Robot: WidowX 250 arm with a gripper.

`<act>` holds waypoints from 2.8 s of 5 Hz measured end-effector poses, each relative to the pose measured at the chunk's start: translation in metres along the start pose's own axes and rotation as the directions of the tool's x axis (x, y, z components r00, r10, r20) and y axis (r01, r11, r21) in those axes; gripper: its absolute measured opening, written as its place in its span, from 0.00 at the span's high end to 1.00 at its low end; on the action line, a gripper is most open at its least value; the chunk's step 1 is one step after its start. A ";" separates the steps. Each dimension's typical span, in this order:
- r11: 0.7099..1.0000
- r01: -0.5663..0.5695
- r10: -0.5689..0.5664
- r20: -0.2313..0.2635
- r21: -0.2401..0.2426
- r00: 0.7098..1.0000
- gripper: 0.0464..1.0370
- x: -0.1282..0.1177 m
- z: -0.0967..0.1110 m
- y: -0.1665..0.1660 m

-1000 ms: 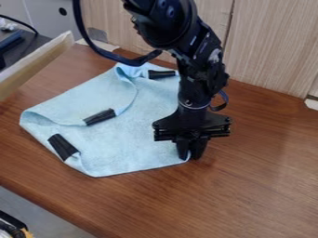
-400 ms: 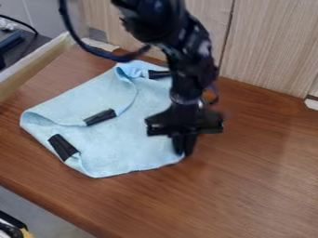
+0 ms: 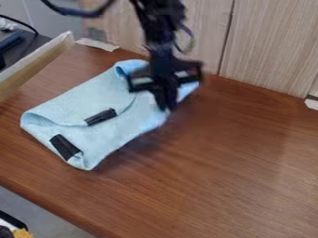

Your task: Fold the cloth from bottom right to top left

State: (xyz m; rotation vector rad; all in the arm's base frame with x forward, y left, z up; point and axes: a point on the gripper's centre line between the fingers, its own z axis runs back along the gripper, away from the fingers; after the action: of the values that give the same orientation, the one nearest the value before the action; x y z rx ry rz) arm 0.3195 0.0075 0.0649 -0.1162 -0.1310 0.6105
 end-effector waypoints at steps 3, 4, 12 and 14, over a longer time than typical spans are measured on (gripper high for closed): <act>0.984 -0.175 0.174 0.025 0.036 0.984 0.98 0.087 0.005 0.086; 0.975 -0.201 0.200 0.026 0.090 0.979 0.98 0.096 -0.013 0.104; 0.976 -0.166 0.149 0.123 0.143 0.981 0.04 0.085 0.000 0.110; 0.985 -0.155 0.142 0.156 0.073 0.977 0.04 0.083 0.039 0.103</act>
State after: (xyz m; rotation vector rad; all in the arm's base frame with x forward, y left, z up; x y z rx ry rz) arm 0.3225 0.1418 0.0954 0.0028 -0.2438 0.7733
